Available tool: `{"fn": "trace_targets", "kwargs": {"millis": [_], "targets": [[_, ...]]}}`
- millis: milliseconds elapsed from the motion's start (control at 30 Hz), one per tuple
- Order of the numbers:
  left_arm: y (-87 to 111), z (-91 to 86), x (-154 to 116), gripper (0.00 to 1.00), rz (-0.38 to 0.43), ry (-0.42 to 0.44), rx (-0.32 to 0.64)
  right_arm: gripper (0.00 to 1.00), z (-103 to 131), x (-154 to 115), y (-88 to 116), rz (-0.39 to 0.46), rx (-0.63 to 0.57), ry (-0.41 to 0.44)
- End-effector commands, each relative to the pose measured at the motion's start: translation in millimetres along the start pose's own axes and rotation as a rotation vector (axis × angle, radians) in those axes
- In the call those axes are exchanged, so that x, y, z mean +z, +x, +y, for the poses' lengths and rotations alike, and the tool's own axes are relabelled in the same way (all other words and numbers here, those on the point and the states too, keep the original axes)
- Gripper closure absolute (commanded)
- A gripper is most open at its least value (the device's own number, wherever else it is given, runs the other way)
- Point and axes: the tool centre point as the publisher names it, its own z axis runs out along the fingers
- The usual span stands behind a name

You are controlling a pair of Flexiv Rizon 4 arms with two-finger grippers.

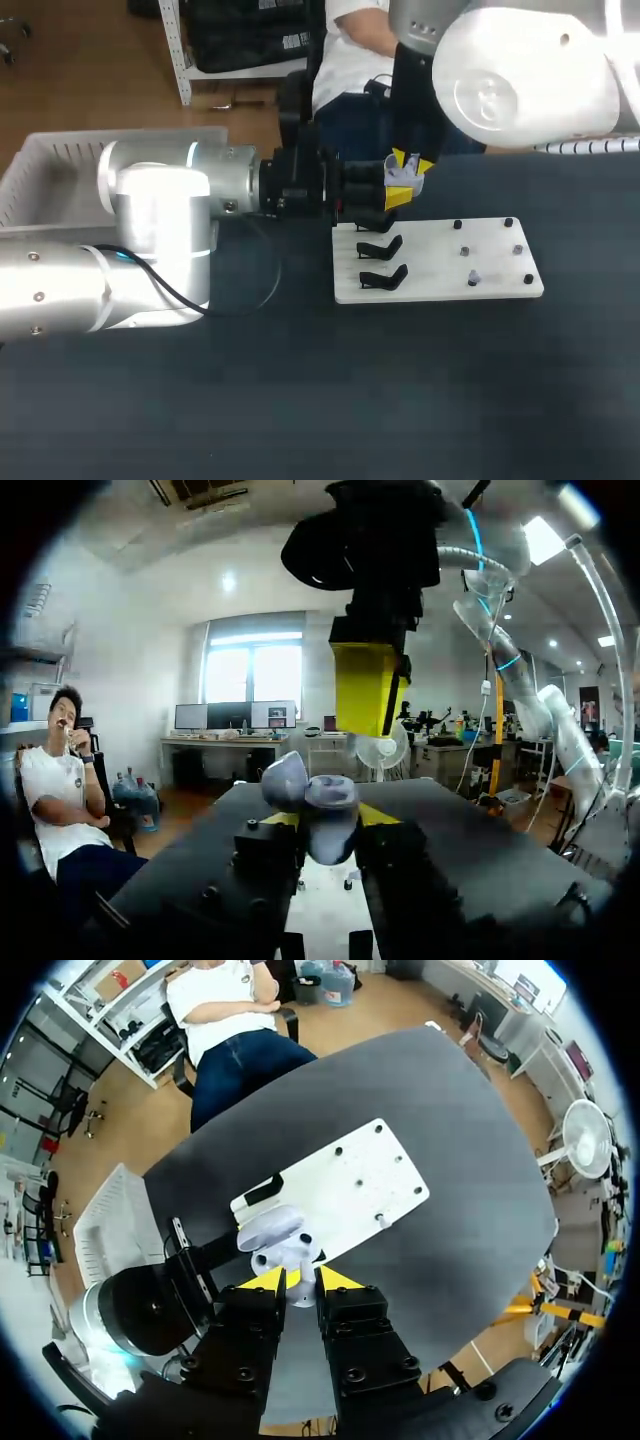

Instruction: Pick up each earbud case from the left stands, insert the matching earbuds, close the lid, and place the case in the box.

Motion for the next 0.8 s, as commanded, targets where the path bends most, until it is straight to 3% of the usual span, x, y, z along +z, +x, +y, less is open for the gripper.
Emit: {"fn": "trace_targets", "kwargs": {"millis": [33,800], "targets": [[0.7,-1.9,-0.1,1.00,-0.004,-0.007,0.004,1.00,0.9,2.8,-1.2,0.001,0.000,0.004],[0.7,-1.9,-0.1,1.00,-0.004,-0.007,0.004,1.00,2.2,7.3,-4.1,0.004,-0.017,0.039]]}}
